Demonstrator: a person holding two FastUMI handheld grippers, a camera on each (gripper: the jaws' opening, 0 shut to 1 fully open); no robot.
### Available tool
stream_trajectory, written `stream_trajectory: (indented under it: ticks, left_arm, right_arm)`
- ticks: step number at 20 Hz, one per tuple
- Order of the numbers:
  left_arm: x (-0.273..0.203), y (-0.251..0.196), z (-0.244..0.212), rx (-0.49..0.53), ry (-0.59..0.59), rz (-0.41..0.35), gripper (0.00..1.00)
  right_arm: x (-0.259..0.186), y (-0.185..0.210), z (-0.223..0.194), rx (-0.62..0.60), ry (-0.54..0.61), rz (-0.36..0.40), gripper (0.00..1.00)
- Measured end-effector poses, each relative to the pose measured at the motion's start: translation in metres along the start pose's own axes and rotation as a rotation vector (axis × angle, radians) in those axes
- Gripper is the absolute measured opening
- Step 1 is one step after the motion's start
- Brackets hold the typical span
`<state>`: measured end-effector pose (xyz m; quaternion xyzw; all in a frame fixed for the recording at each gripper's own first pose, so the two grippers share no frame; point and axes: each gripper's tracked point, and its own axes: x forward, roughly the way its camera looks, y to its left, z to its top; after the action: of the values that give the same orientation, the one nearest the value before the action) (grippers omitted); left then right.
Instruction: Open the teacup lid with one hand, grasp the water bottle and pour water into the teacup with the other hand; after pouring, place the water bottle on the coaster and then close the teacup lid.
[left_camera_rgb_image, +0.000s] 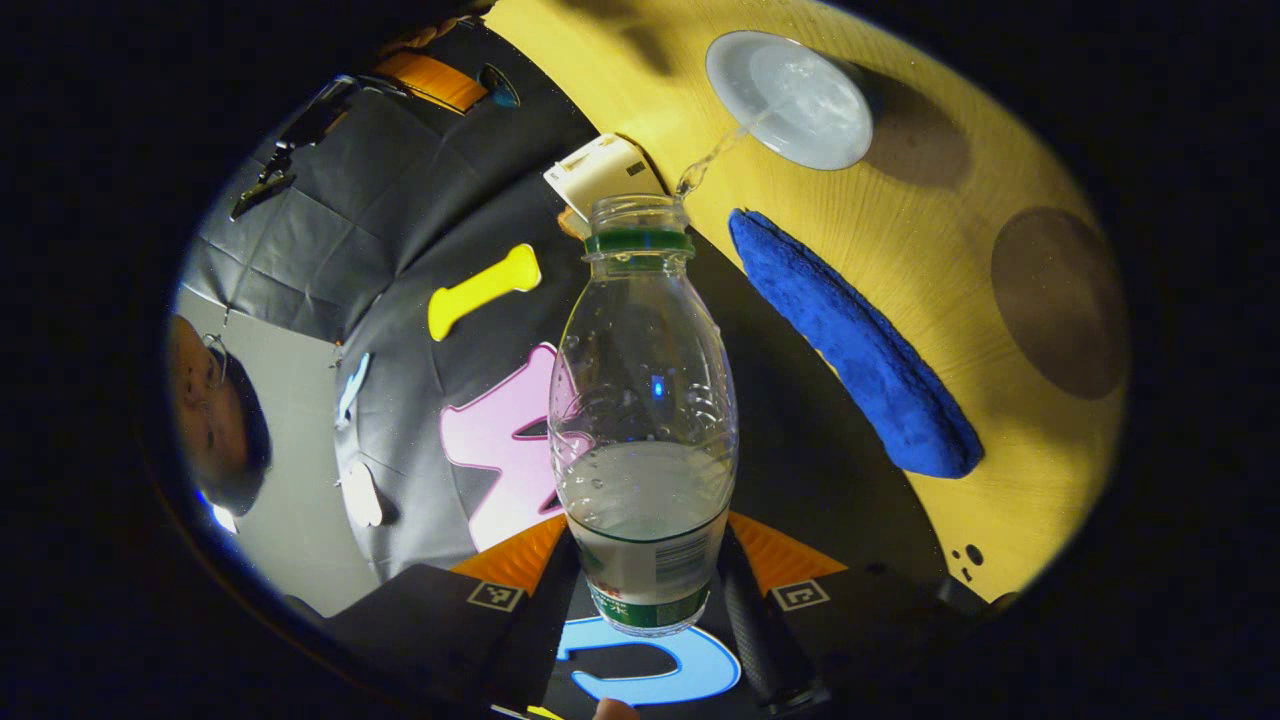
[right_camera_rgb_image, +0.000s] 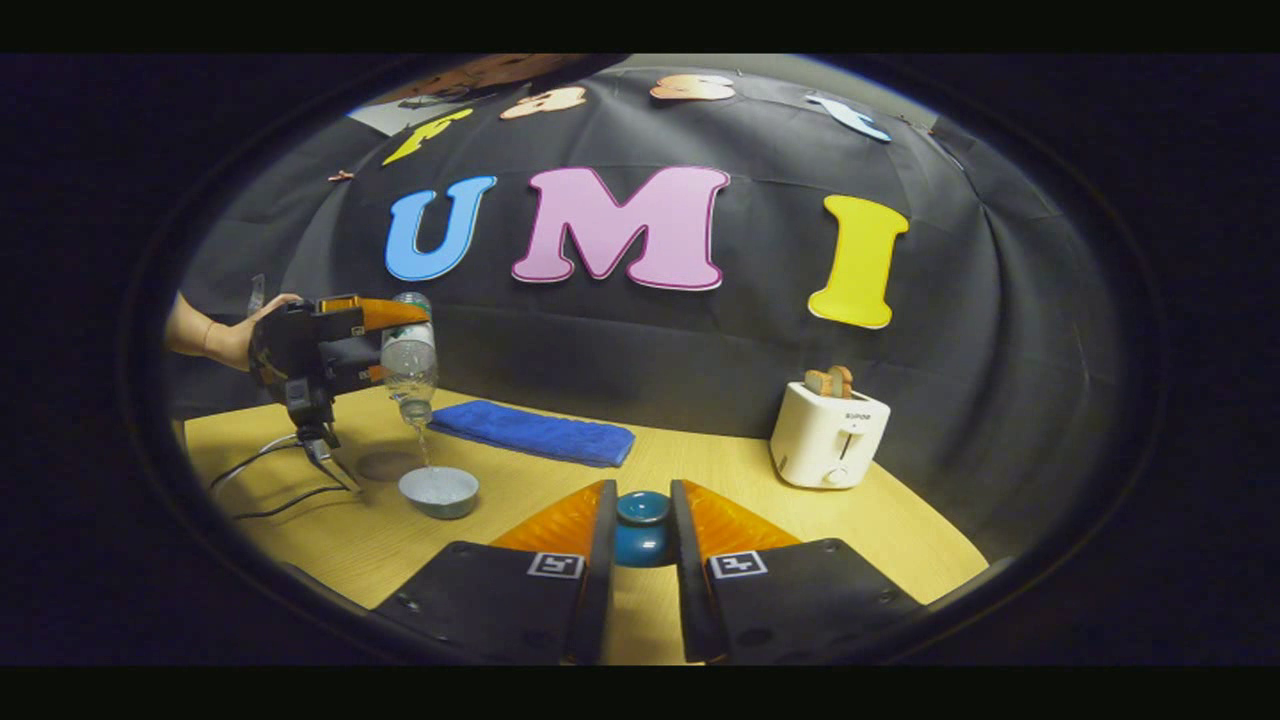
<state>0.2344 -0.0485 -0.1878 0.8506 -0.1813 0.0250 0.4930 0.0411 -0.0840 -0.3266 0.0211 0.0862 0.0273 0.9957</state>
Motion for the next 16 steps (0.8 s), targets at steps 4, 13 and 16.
stream_trajectory:
  ticks: [4, 13, 16]
  left_arm:
    - [0.003, 0.009, 0.000, 0.013, -0.016, 0.055, 0.75]
    - [0.009, 0.021, 0.005, 0.037, -0.055, 0.078, 0.74]
    - [0.010, 0.018, 0.006, 0.032, -0.054, 0.067, 0.74]
  right_arm:
    - [-0.001, -0.001, 0.001, 0.002, -0.003, -0.001, 0.36]
    - [-0.003, 0.002, 0.003, 0.007, -0.012, -0.003, 0.36]
    - [-0.004, 0.002, 0.002, 0.008, -0.010, -0.006, 0.36]
